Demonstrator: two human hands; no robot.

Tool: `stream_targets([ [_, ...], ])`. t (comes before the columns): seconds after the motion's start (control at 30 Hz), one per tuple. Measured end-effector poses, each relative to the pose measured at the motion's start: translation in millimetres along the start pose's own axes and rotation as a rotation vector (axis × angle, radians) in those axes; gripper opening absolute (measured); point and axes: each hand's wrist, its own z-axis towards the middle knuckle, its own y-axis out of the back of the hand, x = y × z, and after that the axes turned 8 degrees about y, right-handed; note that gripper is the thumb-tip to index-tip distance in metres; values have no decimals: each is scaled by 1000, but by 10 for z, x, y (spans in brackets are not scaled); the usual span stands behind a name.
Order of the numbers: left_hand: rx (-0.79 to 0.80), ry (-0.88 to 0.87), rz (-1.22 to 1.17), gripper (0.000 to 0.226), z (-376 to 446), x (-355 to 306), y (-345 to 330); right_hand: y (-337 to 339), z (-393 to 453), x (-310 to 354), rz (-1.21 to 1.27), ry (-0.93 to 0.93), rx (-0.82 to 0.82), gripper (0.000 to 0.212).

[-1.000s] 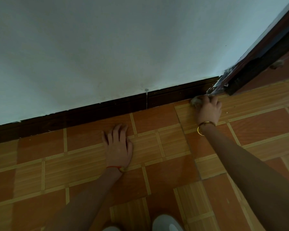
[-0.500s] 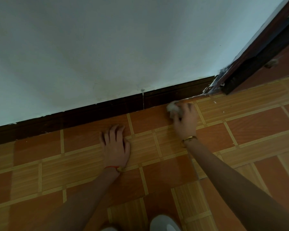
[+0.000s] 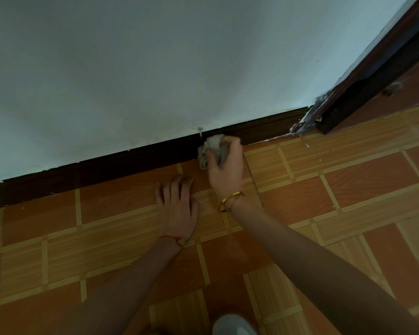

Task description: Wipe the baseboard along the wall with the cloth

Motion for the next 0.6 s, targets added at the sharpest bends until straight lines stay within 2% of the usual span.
stream_targets([
  [0.2, -16, -10, -33, 43, 2, 8, 1, 170, 217, -83, -27, -70, -189, 28],
  [0.33, -6, -4, -40, 43, -6, -10, 13, 608, 625, -224, 8, -263, -573, 26],
  [0.37, -2, -1, -38, 43, -3, -9, 13, 710, 719, -235, 25, -292, -600, 27],
  [0.47, 10, 11, -35, 43, -2, -15, 8, 742, 744, -198, -10, -247, -531, 27],
  [0.6, 7, 5, -20, 43, -2, -23, 19, 346, 394, -33, 19, -143, -346, 26],
])
